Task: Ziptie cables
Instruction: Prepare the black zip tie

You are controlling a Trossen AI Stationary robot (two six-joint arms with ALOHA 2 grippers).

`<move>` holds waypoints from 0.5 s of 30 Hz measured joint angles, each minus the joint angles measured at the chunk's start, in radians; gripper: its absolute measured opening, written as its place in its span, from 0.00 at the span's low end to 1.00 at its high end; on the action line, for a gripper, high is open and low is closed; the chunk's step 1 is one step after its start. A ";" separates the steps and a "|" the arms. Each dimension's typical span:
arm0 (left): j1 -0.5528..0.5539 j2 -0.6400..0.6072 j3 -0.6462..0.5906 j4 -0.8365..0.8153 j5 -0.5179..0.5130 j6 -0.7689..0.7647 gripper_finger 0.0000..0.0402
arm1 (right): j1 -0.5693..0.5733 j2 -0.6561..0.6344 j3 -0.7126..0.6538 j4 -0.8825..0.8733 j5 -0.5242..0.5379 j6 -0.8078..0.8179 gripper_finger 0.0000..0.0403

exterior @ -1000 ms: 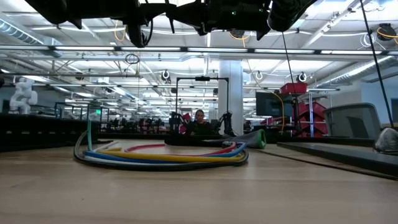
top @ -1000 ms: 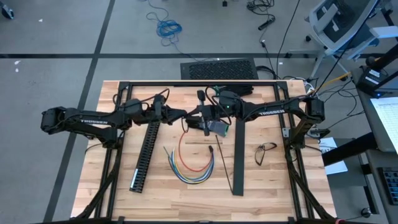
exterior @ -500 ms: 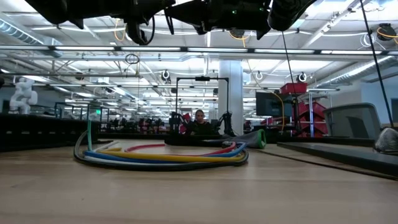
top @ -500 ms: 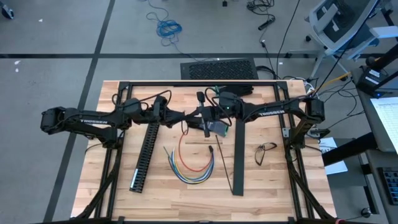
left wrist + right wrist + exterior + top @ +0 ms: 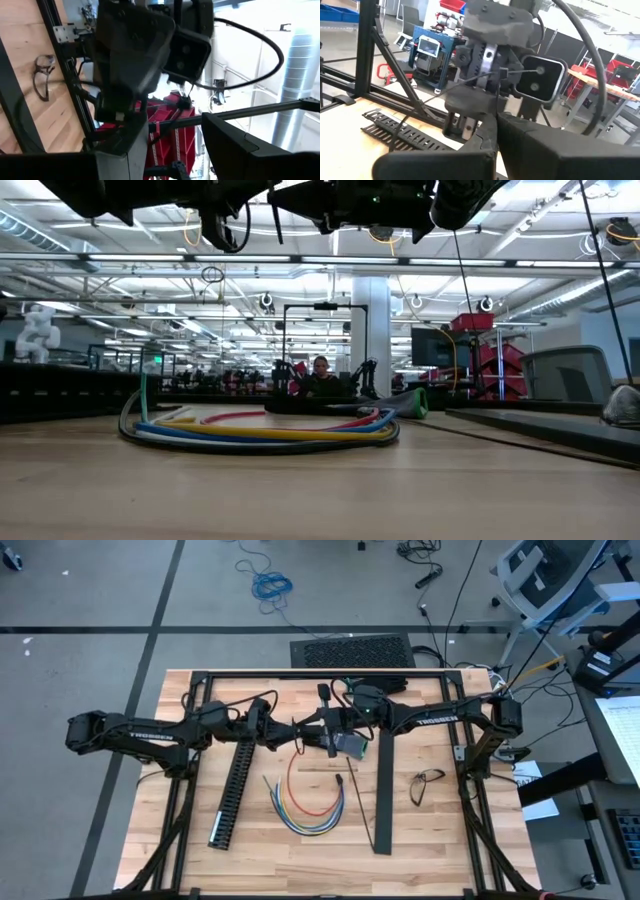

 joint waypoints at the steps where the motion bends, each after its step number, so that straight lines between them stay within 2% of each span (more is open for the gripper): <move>1: -0.004 0.000 0.000 0.001 0.001 -0.003 0.45 | 0.000 0.000 0.000 0.000 0.000 0.000 0.00; 11: 0.026 -0.044 0.000 -0.008 0.009 0.064 0.45 | -0.001 0.000 0.000 0.003 0.000 0.001 0.00; 15: 0.040 -0.066 0.000 -0.071 0.009 0.088 0.44 | -0.001 0.000 0.000 0.012 0.001 0.001 0.00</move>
